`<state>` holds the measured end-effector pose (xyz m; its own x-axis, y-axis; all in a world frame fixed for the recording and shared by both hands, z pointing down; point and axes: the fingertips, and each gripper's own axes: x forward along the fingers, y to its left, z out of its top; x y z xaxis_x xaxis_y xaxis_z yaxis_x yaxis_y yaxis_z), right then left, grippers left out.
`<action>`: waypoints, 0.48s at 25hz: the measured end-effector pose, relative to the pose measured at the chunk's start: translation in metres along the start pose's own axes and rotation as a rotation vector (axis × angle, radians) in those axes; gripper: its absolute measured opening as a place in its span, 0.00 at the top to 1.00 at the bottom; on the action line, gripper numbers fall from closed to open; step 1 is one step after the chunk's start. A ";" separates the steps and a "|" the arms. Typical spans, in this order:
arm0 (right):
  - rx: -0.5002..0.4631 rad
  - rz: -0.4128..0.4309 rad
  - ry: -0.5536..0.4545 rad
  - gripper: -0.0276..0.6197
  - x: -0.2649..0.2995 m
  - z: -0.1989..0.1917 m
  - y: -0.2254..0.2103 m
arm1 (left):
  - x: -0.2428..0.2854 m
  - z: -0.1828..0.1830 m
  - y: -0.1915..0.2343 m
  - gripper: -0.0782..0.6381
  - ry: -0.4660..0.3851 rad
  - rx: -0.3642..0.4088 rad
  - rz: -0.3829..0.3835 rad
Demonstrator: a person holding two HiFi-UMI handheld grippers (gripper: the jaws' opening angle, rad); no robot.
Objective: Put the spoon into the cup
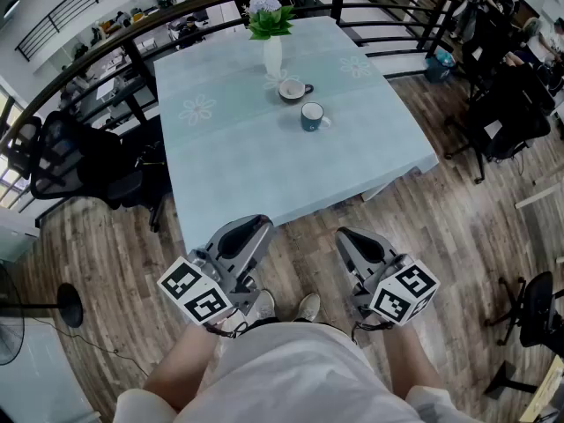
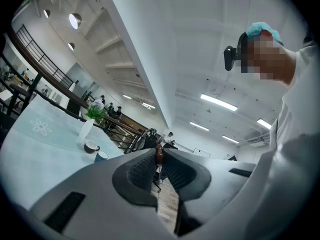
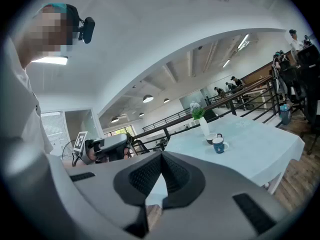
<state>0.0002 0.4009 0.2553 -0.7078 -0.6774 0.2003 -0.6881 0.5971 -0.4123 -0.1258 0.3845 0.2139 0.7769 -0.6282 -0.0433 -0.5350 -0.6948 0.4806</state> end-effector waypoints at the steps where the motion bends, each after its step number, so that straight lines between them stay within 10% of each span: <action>1: 0.000 0.000 0.001 0.92 0.000 0.000 0.000 | 0.000 0.000 0.000 0.81 -0.001 0.000 -0.001; 12: 0.005 -0.011 0.002 0.92 -0.004 -0.004 -0.004 | 0.002 -0.004 -0.004 0.81 0.006 0.000 -0.006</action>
<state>0.0054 0.4032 0.2599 -0.7004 -0.6832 0.2065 -0.6952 0.5875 -0.4141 -0.1203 0.3875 0.2156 0.7818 -0.6222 -0.0409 -0.5308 -0.6984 0.4800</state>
